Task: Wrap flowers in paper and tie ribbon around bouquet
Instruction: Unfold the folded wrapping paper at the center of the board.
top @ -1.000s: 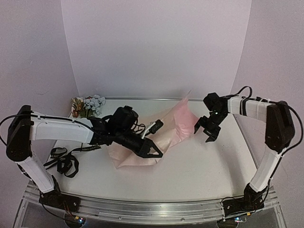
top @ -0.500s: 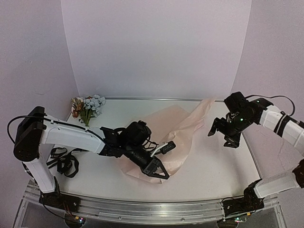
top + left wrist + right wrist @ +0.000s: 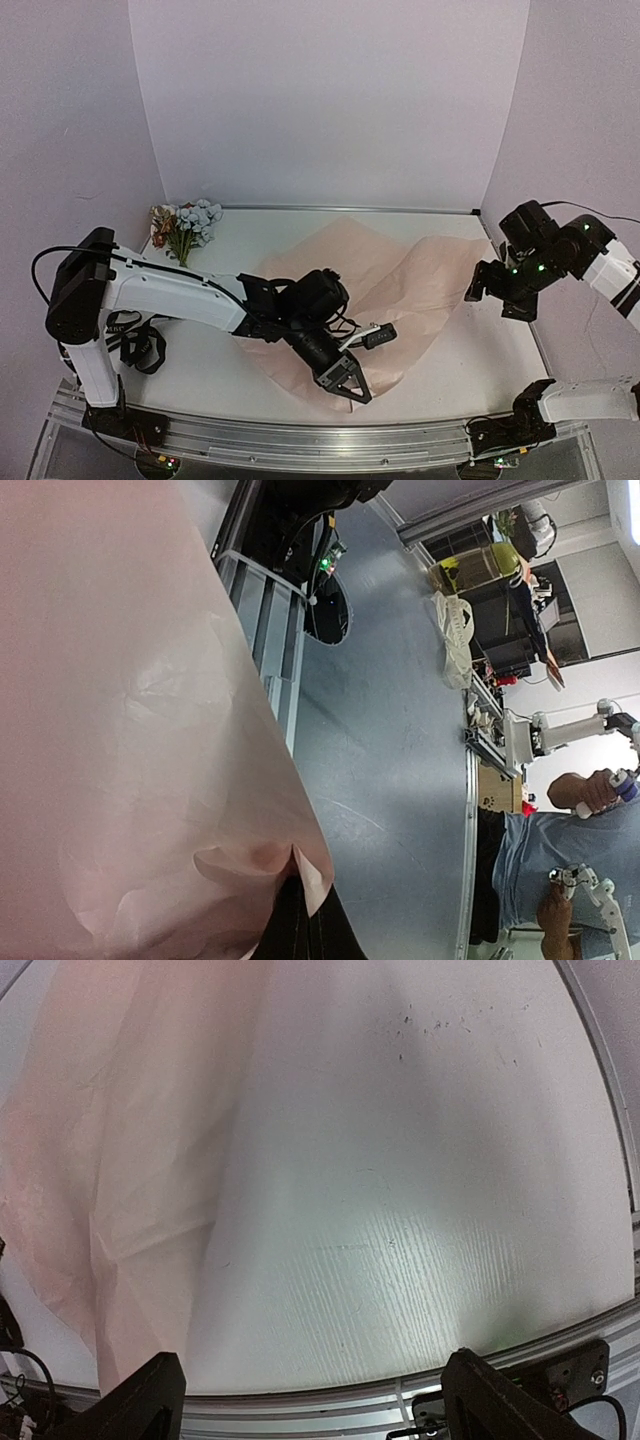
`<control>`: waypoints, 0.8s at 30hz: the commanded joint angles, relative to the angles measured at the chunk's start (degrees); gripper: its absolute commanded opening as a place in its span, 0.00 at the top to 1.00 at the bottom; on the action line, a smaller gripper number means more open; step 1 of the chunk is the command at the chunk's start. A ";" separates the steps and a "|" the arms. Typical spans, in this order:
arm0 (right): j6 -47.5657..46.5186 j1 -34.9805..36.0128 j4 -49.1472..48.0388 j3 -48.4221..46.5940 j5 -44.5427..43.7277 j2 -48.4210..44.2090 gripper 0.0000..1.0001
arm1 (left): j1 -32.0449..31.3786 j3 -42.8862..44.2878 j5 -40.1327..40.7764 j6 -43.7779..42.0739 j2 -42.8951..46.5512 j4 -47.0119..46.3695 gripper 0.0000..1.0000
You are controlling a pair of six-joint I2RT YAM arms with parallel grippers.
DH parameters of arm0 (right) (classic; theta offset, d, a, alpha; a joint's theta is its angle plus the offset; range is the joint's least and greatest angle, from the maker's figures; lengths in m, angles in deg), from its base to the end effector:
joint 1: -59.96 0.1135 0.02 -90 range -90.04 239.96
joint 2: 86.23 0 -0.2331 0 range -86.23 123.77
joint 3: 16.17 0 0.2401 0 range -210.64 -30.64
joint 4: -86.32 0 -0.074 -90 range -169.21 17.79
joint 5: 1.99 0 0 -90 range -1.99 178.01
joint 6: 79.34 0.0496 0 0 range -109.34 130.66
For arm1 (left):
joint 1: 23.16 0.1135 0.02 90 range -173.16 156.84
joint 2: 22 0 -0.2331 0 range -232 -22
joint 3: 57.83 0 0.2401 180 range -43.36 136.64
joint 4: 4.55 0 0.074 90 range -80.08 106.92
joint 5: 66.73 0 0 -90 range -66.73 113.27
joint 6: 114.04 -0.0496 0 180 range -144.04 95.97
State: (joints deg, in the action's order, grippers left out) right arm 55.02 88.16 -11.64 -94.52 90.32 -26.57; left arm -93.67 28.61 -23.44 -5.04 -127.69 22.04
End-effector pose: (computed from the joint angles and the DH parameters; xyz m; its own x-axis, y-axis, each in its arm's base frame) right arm 0.1622 0.0892 0.2812 -0.9044 0.3077 -0.2955 0.2017 0.9188 0.3394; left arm 0.0944 -0.3749 0.1813 -0.4918 0.7206 -0.4887 0.6932 -0.0155 -0.7206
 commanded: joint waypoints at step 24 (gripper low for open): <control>1.71 4.49 -22.36 -18.14 17.26 41.40 0.56 | 28.59 -8.86 16.71 13.55 10.03 -11.69 0.41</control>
State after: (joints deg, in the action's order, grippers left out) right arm 53.84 92.20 -25.68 -110.76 104.51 10.20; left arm -72.36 17.24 -3.46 8.98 -111.10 14.19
